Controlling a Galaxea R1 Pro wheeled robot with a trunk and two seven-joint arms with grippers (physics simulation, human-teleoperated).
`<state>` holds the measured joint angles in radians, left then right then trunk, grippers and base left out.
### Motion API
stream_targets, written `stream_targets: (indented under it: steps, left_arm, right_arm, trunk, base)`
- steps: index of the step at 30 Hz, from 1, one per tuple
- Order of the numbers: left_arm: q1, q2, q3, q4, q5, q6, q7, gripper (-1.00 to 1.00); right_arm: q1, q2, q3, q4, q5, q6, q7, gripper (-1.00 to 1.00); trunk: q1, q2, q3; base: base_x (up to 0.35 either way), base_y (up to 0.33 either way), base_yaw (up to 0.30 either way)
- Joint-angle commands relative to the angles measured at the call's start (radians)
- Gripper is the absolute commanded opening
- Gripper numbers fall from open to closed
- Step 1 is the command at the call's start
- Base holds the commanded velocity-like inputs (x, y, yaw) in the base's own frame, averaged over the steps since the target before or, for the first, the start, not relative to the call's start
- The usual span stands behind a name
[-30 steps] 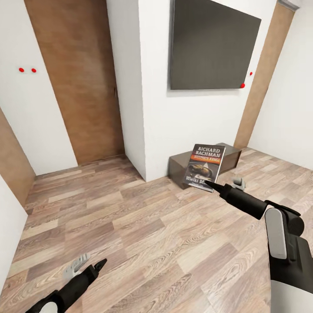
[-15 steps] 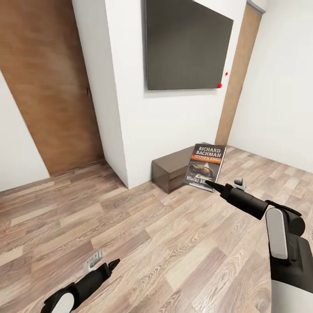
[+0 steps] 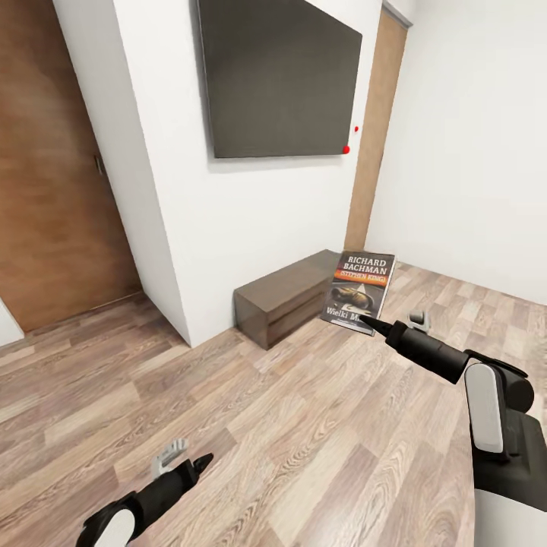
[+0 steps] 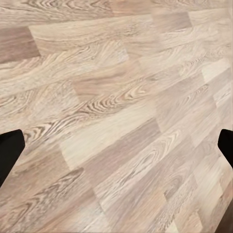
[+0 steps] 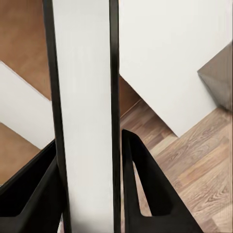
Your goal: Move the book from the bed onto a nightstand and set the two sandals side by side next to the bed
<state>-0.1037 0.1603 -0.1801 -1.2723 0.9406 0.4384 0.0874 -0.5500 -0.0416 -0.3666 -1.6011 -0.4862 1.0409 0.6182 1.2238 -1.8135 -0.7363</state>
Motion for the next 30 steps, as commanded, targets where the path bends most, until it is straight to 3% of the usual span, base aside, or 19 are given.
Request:
stream_targets:
  steps: [1,30]
  left_arm:
    - [0.000,0.001,-0.003,-0.002,0.010,0.002,0.009,1.00]
    - [-0.001,-0.003,-0.007,-0.001,0.003,0.003,0.008,1.00]
  right_arm:
    - [-0.001,0.000,-0.001,0.000,-0.002,0.006,0.008,-1.00]
    - [-0.001,0.000,-0.002,-0.001,-0.003,0.006,0.008,-1.00]
  trunk:
    - [0.000,0.000,-0.001]
    - [0.000,0.000,-0.001]
  base:
    - [0.328,0.000,-0.266]
    - [0.327,-0.044,-0.261]
